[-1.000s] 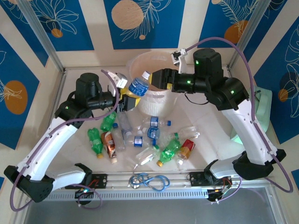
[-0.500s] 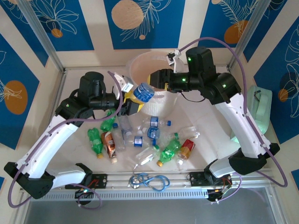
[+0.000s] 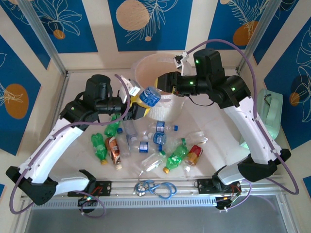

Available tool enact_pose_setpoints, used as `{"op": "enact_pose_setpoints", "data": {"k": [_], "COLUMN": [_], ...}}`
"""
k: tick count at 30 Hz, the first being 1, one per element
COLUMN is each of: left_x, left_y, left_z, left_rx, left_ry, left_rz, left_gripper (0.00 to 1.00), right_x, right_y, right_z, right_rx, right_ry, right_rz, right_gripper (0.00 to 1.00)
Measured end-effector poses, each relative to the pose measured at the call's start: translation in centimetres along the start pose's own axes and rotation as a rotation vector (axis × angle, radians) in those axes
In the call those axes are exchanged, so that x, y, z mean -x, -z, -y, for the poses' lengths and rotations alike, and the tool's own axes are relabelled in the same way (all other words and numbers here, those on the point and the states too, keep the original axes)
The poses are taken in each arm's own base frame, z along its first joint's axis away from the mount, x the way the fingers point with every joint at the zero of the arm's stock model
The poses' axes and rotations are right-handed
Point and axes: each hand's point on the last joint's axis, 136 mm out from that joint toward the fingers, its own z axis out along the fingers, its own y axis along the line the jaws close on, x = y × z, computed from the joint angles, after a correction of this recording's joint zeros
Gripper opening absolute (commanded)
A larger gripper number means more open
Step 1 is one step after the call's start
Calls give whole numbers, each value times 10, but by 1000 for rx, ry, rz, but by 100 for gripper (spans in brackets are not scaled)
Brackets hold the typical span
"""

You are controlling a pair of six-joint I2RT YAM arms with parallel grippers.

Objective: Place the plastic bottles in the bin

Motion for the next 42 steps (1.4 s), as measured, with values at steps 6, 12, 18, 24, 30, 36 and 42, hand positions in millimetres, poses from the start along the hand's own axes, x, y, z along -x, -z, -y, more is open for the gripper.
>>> {"op": "enact_pose_setpoints", "data": {"k": [6,12,18,24,30,36,42], "left_x": [0,-1,-4,-10,-1,-7,-71], "left_y": [0,0,-3,-4,17,54,80], "left_z": [-1,-4,-13,-23,-40,-77,-121], "left_rx": [8,21,65,118,267,539,808], "left_ry": [2,3,15,60,158,345,619], "left_rz": [-1,-2,6,22,138,229,141], "left_gripper": [45,54,100,100,100,100,100], "right_x": [-2,-1,2,21,52,88,112], "right_y": [-3,-4,-6,1,16,10,-23], "right_z": [4,7,13,24,39,73,125], "right_rx": [-10,-13,-17,-25,-76,-173,-304], "right_ry": [-11,-25,-41,-76,-109,-138,-172], "right_rz": [-8,-3,0,56,166,259,264], "right_gripper": [42,31,26,26,25,25,25]}}
